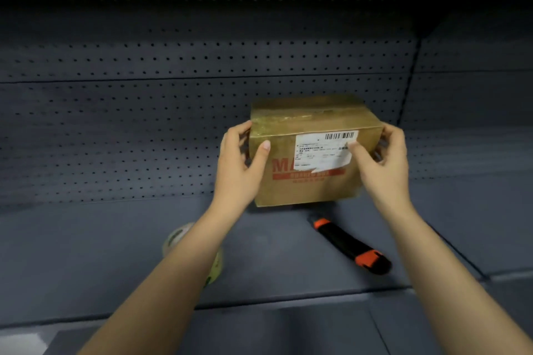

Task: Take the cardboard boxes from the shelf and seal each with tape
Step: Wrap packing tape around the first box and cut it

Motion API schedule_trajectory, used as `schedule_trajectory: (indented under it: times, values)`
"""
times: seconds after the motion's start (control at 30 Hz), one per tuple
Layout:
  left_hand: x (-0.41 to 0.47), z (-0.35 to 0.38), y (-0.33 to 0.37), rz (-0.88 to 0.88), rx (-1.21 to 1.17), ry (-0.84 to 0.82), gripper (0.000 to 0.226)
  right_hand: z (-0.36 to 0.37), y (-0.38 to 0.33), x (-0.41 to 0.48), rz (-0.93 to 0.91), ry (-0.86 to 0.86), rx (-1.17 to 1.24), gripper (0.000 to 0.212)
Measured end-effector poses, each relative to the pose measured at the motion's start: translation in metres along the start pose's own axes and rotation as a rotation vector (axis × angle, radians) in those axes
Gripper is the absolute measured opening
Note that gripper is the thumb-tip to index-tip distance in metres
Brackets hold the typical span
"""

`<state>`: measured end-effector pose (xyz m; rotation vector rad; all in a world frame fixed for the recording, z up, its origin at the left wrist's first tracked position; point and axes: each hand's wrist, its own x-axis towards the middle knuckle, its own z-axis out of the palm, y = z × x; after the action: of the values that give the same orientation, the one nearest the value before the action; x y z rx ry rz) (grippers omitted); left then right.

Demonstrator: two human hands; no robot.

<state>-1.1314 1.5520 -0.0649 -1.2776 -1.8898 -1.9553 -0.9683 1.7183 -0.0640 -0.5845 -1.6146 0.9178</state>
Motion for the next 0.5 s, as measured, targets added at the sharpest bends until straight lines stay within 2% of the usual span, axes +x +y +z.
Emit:
schedule_trajectory:
  times: [0.23,0.4,0.5]
  values:
    - [-0.001,0.103,0.012,0.045,-0.051,-0.133,0.051,-0.089,0.027,0.019,0.043,0.13,-0.143,0.063]
    - [-0.008,0.149,0.012,0.027,-0.003,-0.164,0.054,-0.122,0.059,0.039,0.1,0.026,-0.187,0.09]
    - [-0.009,0.161,0.002,-0.015,0.079,-0.156,0.055,-0.127,0.079,0.047,0.109,-0.07,-0.203,0.095]
